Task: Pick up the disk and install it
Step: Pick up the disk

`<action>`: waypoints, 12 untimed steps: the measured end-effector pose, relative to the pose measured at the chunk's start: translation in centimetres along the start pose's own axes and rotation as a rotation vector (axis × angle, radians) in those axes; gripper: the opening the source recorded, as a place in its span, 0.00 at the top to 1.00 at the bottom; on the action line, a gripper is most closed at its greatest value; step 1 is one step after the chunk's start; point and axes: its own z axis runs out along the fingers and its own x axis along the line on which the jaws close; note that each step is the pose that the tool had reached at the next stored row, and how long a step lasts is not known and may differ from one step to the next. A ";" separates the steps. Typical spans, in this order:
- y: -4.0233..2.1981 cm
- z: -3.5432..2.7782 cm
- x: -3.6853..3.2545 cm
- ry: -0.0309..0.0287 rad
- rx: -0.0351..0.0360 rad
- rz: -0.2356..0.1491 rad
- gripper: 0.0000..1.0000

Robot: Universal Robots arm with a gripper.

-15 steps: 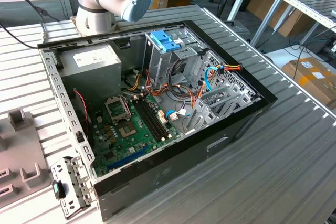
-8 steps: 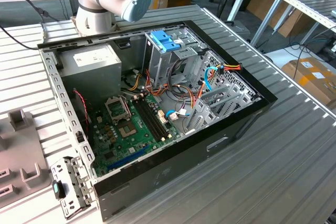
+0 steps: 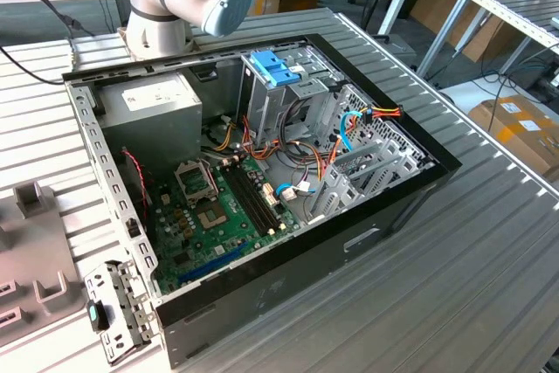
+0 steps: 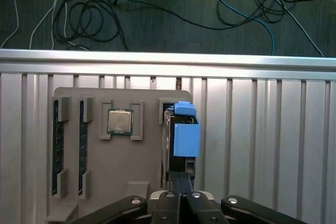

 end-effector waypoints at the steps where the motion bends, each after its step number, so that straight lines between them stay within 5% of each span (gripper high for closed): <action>1: 0.00 0.00 -0.09 0.0001 -0.0002 0.000 0.89; 12: 0.22 0.02 -0.32 0.0001 -0.0002 0.000 0.89</action>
